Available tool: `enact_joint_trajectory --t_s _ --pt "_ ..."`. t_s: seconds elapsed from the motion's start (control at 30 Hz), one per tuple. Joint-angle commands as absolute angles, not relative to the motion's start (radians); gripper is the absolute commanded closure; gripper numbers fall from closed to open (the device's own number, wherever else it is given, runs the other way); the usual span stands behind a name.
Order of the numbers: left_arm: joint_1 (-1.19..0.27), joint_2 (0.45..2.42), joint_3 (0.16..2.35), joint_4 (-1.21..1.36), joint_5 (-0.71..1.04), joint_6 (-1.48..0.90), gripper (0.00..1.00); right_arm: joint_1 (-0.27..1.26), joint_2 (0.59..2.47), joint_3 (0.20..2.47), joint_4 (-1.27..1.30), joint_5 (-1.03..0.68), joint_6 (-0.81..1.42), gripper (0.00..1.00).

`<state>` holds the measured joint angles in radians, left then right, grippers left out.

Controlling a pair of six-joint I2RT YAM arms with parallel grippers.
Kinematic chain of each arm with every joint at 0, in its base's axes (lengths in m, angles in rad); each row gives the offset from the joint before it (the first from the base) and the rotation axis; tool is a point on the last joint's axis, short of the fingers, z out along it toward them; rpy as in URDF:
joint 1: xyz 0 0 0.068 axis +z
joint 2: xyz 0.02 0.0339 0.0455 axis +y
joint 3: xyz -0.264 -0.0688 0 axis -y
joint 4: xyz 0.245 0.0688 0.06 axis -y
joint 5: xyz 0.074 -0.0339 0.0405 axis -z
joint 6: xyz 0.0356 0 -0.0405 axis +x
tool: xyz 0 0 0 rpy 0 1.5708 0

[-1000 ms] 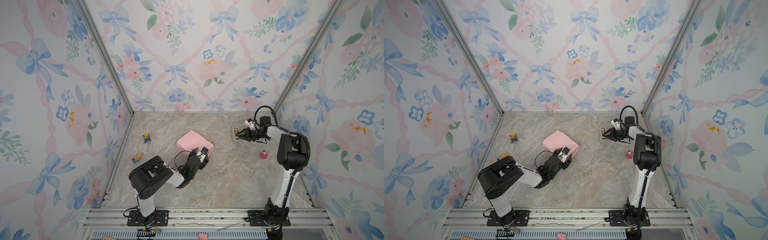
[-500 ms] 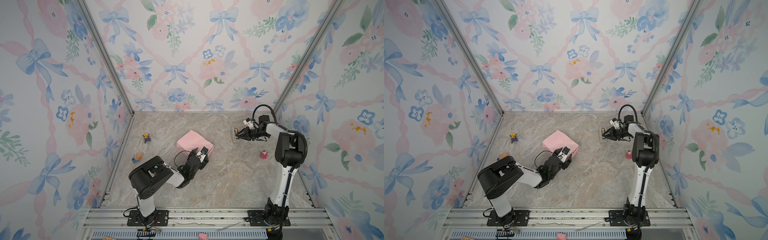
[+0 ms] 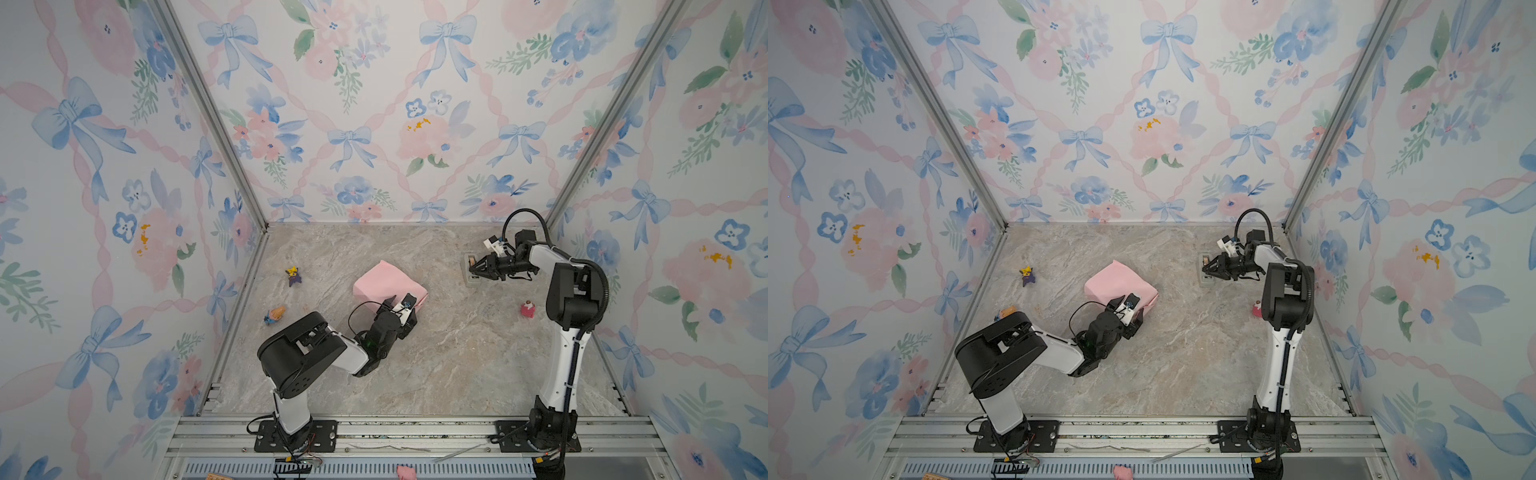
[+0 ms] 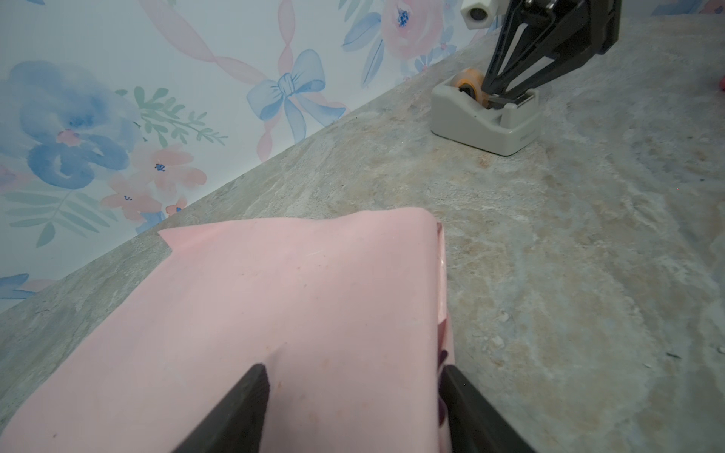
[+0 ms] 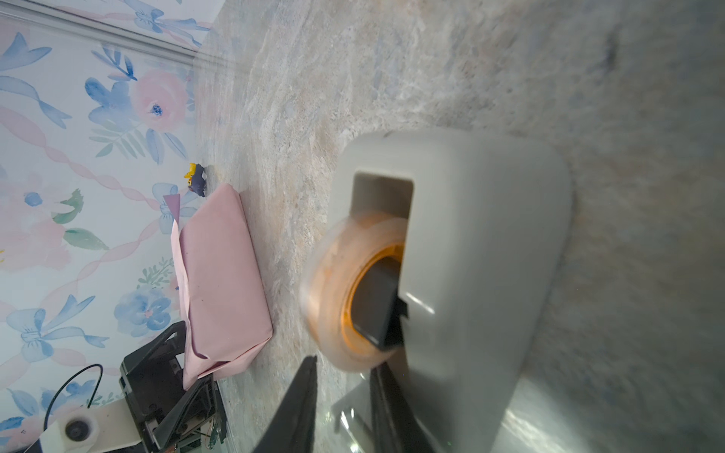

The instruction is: Wrap the gift box in paper

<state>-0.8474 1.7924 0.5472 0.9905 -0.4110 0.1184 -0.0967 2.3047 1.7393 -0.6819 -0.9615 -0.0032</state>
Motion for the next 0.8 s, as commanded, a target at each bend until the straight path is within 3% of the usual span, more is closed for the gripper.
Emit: enact_joint_trajectory --t_s 0.0,0.2,0.57,0.77 --pt "-0.826 1.878 0.485 0.686 -0.376 0.027 0.29 -0.083 2.342 1.753 -0.729 -0.996 0.003 0.75" --pt "-0.825 1.878 0.487 0.686 -0.376 0.026 0.3 -0.094 2.346 1.747 -0.695 -1.037 0.04 0.81" --pt "-0.825 1.878 0.485 0.685 -0.375 0.026 0.3 -0.107 2.343 1.716 -0.626 -1.123 0.09 0.82" --pt "-0.825 1.876 0.484 0.686 -0.376 0.026 0.3 -0.11 2.342 1.713 -0.614 -1.141 0.102 0.9"
